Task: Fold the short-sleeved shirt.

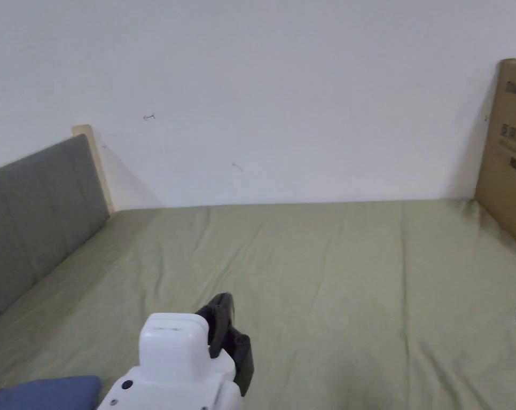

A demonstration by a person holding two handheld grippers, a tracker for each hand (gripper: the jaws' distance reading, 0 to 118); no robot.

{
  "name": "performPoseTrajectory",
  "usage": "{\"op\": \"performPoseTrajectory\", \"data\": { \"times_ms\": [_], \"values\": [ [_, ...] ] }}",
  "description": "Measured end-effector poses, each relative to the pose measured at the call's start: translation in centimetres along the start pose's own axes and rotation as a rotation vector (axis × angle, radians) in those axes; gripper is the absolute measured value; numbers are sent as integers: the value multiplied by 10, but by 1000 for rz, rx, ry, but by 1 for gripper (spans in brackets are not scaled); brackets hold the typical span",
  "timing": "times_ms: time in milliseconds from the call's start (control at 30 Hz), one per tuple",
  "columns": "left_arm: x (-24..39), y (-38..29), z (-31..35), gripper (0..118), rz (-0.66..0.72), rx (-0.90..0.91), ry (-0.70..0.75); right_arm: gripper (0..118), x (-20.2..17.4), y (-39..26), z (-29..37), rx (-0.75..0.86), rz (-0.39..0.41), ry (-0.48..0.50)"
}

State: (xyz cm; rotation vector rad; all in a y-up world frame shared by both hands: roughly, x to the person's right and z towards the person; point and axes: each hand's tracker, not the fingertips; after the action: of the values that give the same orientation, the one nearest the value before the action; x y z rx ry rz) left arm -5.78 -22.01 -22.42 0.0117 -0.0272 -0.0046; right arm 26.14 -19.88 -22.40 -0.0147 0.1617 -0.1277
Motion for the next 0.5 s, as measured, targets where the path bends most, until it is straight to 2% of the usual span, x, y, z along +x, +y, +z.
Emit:
{"op": "performPoseTrajectory", "data": {
  "times_ms": [133,267,500],
  "values": [
    [22,3,12,1,-18,31,17,0,11,-8,5,88,28,-109],
    [31,3,21,2,-5,-4,23,0,18,-17,7,33,0,-135],
    [34,-4,33,2,7,1,29,0,22,-26,16,1,29,-162]
  ]
}}
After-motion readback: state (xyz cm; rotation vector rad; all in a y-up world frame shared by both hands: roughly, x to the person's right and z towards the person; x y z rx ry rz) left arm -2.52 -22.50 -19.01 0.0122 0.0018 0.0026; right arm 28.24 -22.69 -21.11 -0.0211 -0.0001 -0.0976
